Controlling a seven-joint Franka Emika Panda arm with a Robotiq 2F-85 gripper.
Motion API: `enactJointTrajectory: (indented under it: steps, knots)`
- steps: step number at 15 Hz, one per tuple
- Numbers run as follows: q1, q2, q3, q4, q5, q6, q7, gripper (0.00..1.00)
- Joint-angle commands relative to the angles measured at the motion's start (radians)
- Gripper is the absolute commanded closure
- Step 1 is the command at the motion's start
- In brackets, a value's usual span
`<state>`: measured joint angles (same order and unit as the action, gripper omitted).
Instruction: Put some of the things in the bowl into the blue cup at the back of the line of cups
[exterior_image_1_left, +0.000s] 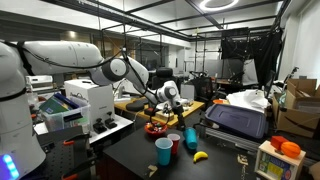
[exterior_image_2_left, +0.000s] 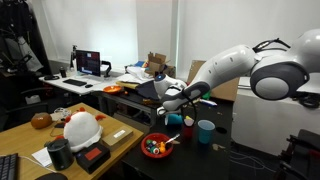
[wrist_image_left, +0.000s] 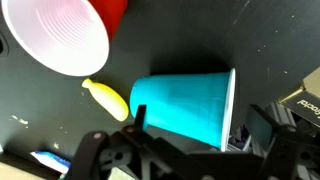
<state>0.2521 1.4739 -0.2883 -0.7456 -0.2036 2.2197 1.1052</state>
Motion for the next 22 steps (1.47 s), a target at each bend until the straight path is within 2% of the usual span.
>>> enactJointTrajectory:
  steps: [1, 7, 22]
  knots:
    - [0.034, 0.004, -0.032, -0.003, -0.087, -0.032, 0.082, 0.00]
    - [0.051, 0.006, -0.038, -0.006, -0.186, -0.045, 0.141, 0.00]
    - [0.021, 0.007, -0.015, -0.006, -0.188, -0.083, 0.136, 0.00]
